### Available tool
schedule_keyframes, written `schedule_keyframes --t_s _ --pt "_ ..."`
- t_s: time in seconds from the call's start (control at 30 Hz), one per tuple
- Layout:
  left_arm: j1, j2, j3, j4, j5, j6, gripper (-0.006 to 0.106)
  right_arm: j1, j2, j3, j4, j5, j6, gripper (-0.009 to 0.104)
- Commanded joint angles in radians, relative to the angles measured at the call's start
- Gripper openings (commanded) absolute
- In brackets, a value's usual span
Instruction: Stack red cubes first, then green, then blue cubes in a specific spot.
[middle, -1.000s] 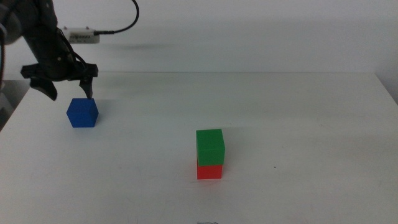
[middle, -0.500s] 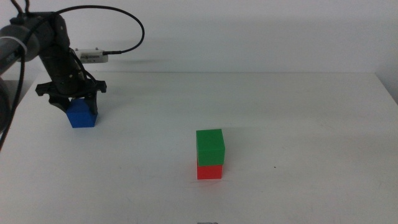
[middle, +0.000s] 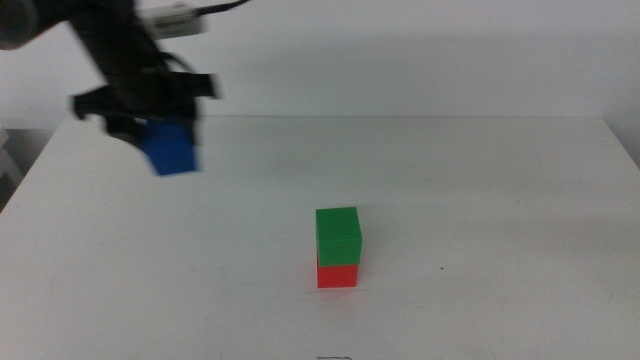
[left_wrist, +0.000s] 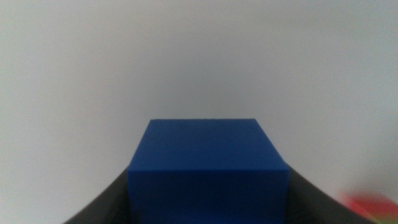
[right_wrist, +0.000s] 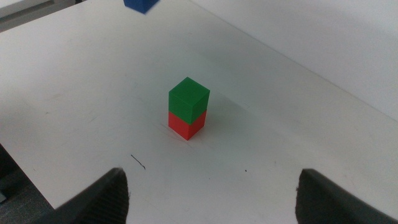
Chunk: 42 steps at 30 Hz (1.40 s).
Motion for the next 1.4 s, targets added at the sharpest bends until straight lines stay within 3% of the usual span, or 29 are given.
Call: schedule_keyframes --t_s 0.0,0.17,0.47,1.37 --pt "-0.118 -0.129 0.035 0.017 0.091 -0.156 0.007 0.000 0.010 -0.017 -0.003 -0.066 -0.009 0.094" --pt "-0.363 -0.122 0.004 0.074 0.091 -0.314 0.007 0.000 0.010 -0.017 -0.003 -0.066 -0.009 0.094" --pt "-0.523 -0.020 -0.101 0.076 0.091 -0.454 0.007 0.000 0.010 -0.017 -0.003 -0.066 -0.009 0.094" --pt "-0.542 0.078 -0.149 0.135 0.091 -0.511 0.007 0.000 0.010 -0.017 -0.003 -0.066 -0.009 0.094"
